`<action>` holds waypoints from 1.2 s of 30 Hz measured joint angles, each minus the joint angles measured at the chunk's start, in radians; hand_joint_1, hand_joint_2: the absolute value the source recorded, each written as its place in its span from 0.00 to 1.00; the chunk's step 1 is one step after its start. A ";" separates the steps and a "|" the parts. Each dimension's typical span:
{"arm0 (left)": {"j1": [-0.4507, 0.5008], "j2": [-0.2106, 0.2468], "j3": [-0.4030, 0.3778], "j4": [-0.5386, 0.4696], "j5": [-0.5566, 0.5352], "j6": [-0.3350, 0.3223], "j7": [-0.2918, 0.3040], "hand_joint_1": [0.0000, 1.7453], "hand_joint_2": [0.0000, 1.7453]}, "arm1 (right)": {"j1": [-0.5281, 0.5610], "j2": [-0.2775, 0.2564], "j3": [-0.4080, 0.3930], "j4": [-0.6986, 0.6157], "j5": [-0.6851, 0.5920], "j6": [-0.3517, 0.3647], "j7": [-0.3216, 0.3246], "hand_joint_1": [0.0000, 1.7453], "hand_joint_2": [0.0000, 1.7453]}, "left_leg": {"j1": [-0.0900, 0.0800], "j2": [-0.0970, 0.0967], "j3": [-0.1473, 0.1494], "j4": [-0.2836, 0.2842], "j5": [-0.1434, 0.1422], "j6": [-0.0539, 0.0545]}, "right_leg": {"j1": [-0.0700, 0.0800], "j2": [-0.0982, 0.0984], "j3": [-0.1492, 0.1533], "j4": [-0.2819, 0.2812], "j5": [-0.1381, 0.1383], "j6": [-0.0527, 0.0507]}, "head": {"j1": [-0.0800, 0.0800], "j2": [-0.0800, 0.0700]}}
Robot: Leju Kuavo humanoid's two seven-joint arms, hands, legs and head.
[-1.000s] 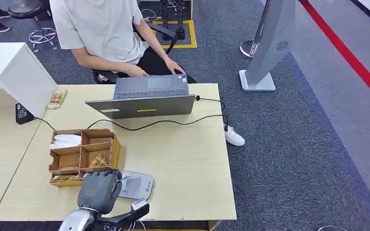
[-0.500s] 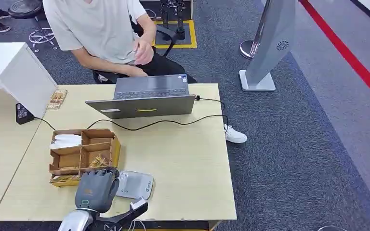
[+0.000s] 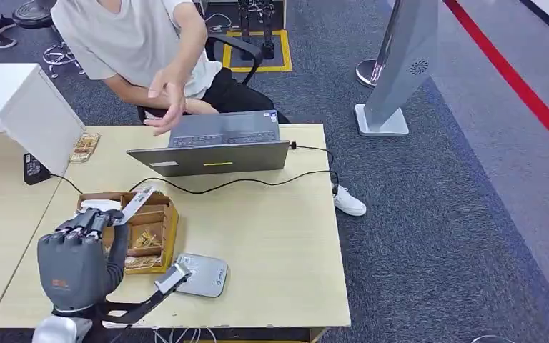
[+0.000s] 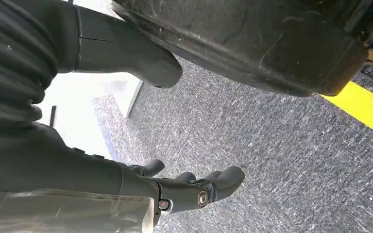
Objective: Pass the card to the sensor for recognition and then transmit it.
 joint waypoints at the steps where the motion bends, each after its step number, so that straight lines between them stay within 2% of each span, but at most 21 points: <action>1: -0.001 0.000 0.003 -0.004 0.000 0.000 0.000 1.00 1.00 | 0.000 0.000 0.000 0.000 0.000 0.000 0.000 0.00 1.00 | 0.000 0.000 0.000 0.000 0.000 0.000 | 0.000 0.000 0.000 0.000 0.000 0.000 | 0.000 0.000; 5: -0.013 0.008 0.017 -0.012 0.000 -0.013 0.013 1.00 1.00 | 0.000 0.000 0.002 0.000 0.002 0.001 0.000 0.00 1.00 | 0.000 0.000 0.000 0.000 0.000 0.000 | 0.000 0.000 0.000 0.000 0.000 0.000 | 0.000 0.000; 8: -0.089 0.044 0.049 0.005 0.000 -0.098 0.087 1.00 1.00 | -0.001 0.000 0.013 0.000 0.019 0.005 -0.003 0.00 1.00 | 0.000 -0.001 0.000 0.000 0.000 0.000 | 0.000 -0.001 0.000 0.000 0.000 0.000 | 0.000 0.000; 10: -0.159 0.067 0.094 0.061 0.000 -0.134 0.074 1.00 1.00 | -0.002 0.000 0.020 0.000 0.019 0.008 -0.007 0.00 1.00 | 0.000 -0.001 0.000 0.000 0.001 0.000 | 0.000 -0.001 0.000 0.001 0.000 -0.001 | 0.000 0.000; 13: -0.234 0.079 0.186 0.159 0.000 -0.134 0.022 1.00 1.00 | -0.002 -0.001 0.027 0.000 0.019 0.011 -0.012 0.00 1.00 | 0.001 0.001 0.000 0.000 0.002 -0.002 | 0.001 0.001 0.000 0.002 0.001 -0.001 | 0.000 0.000; 17: -0.276 0.102 0.233 0.230 0.000 -0.151 0.029 1.00 1.00 | -0.003 -0.002 0.031 0.000 0.017 0.014 -0.013 0.00 1.00 | 0.000 0.000 0.000 0.000 0.002 -0.002 | 0.000 0.000 0.000 0.002 0.001 -0.001 | 0.000 0.000; 22: -0.287 0.111 0.252 0.294 0.000 -0.140 0.029 1.00 1.00 | -0.004 -0.002 0.032 0.000 0.017 0.021 0.001 0.00 1.00 | 0.000 0.000 0.000 0.000 0.002 -0.001 | 0.000 0.000 0.000 0.001 0.001 -0.001 | 0.000 0.000; 31: -0.297 0.109 0.252 0.319 0.000 -0.146 0.037 1.00 1.00 | -0.006 -0.002 0.034 0.000 0.017 0.023 0.006 0.00 1.00 | 0.000 0.001 0.000 0.000 0.002 -0.001 | 0.000 0.001 -0.001 0.001 0.001 -0.001 | 0.000 0.000; 32: -0.297 0.109 0.252 0.320 0.000 -0.146 0.037 0.00 1.00 | -0.006 -0.002 0.034 0.000 0.017 0.023 0.006 0.00 1.00 | 0.000 0.001 -0.001 0.000 0.001 -0.001 | 0.000 0.002 -0.001 0.001 0.001 -0.001 | 0.000 0.000; 36: -0.298 0.109 0.252 0.324 0.000 -0.146 0.029 0.00 1.00 | -0.006 -0.002 0.035 0.000 0.017 0.022 0.005 0.00 1.00 | 0.000 0.001 -0.001 0.000 0.001 -0.001 | 0.000 0.002 -0.001 0.001 0.001 -0.001 | 0.000 0.000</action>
